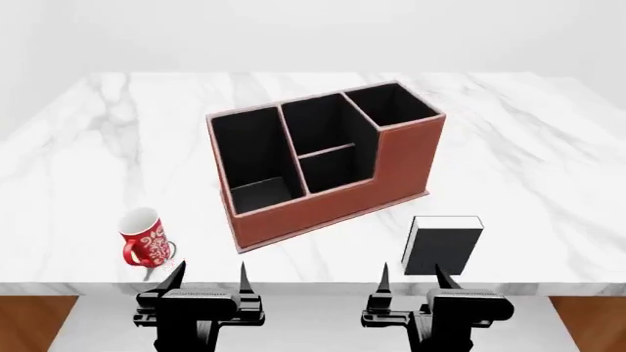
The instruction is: Pick up the book and place it in the left compartment of the caddy.
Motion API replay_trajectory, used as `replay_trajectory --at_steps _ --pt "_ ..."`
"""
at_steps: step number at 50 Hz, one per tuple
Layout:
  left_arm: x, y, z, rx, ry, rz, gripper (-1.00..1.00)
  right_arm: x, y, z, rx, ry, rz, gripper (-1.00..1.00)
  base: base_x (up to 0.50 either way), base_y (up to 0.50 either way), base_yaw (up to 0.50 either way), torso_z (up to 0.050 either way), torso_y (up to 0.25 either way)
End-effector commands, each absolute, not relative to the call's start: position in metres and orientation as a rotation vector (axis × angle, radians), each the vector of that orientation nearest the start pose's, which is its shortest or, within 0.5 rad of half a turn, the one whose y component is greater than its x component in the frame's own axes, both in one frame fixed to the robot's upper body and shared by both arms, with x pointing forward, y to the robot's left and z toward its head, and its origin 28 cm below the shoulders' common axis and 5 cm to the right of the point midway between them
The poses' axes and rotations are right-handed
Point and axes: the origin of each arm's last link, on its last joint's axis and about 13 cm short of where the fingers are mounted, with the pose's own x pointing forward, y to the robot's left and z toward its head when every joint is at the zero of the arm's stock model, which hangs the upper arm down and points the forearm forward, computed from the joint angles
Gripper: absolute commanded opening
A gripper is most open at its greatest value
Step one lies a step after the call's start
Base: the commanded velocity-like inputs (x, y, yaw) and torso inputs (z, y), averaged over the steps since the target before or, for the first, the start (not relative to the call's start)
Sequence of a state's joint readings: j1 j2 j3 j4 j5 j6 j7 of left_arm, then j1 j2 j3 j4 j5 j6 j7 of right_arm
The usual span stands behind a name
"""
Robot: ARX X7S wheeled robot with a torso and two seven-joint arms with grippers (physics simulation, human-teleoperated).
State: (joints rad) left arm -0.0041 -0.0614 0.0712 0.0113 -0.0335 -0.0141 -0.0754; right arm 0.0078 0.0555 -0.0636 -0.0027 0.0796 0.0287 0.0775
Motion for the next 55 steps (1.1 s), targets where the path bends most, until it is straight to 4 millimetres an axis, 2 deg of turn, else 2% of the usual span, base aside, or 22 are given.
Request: replay_trajectory --at_steps 1,18,25,27,29,31,33,34,36,39,42,47,50,52,53,55 --pt "0.211 0.206 0.013 0.039 0.002 0.009 1.0 0.211 -0.096 0.011 0.016 0.031 -0.019 1.0 0.0 -0.5 0.0 0.0 0.0" --pt "0.211 0.206 0.014 0.04 -0.001 0.007 1.0 0.211 -0.097 0.012 0.022 0.024 -0.032 1.0 0.01 -0.5 0.0 0.0 0.0" --pt "0.212 0.206 0.019 0.027 0.014 0.004 1.0 0.215 -0.097 0.018 -0.005 0.04 -0.056 1.0 0.0 -0.09 0.0 0.0 0.0" --pt "0.215 0.209 0.032 0.022 0.024 0.019 1.0 0.218 -0.098 0.029 -0.02 0.037 -0.047 1.0 0.0 0.0 0.0 0.0 0.0" --pt "0.219 0.213 0.056 0.026 0.017 0.023 1.0 0.223 -0.099 0.055 -0.005 0.058 -0.017 1.0 0.0 0.0 0.0 0.0 0.0" --pt "0.222 0.215 0.072 0.044 0.008 0.022 1.0 0.225 -0.1 0.069 -0.011 0.046 -0.006 1.0 0.0 0.0 0.0 0.0 0.0" --pt "0.225 0.218 0.094 0.07 -0.016 0.02 1.0 0.228 -0.102 0.093 -0.009 0.027 0.002 1.0 0.0 0.0 0.0 0.0 0.0" --pt "0.229 0.221 0.115 0.085 -0.04 0.02 1.0 0.232 -0.105 0.115 0.005 0.015 0.021 1.0 0.0 0.0 0.0 0.0 0.0" --pt "0.231 0.224 0.132 0.098 -0.052 0.033 1.0 0.235 -0.106 0.131 -0.017 -0.036 0.007 1.0 0.0 0.0 0.0 0.0 0.0" --pt "0.234 0.228 0.147 0.123 -0.085 0.046 1.0 0.239 -0.108 0.142 -0.04 -0.074 -0.006 1.0 0.0 0.0 0.0 0.0 0.0" --pt "0.236 0.23 0.149 0.128 -0.092 0.056 1.0 0.242 -0.109 0.147 -0.042 -0.089 -0.02 1.0 0.0 0.0 0.0 0.0 0.0" --pt "0.236 0.229 0.143 0.12 -0.092 0.06 1.0 0.243 -0.111 0.139 -0.04 -0.095 -0.03 1.0 0.26 0.0 0.0 0.0 0.0" --pt "0.237 0.228 0.142 0.133 -0.09 0.052 1.0 0.244 -0.114 0.144 -0.018 -0.11 -0.025 1.0 0.44 0.0 0.0 0.0 0.0" --pt "0.237 0.228 0.143 0.133 -0.093 0.053 1.0 0.25 -0.118 0.148 -0.006 -0.118 -0.074 1.0 0.5 0.0 0.0 0.0 0.0" --pt "0.237 0.228 0.143 0.131 -0.096 0.053 1.0 0.261 -0.127 0.153 0.004 -0.127 -0.165 1.0 0.5 0.0 0.0 0.0 0.0" --pt "0.236 0.229 0.143 0.131 -0.096 0.055 1.0 0.269 -0.135 0.157 0.015 -0.128 -0.223 1.0 0.5 0.0 0.0 0.0 0.0"
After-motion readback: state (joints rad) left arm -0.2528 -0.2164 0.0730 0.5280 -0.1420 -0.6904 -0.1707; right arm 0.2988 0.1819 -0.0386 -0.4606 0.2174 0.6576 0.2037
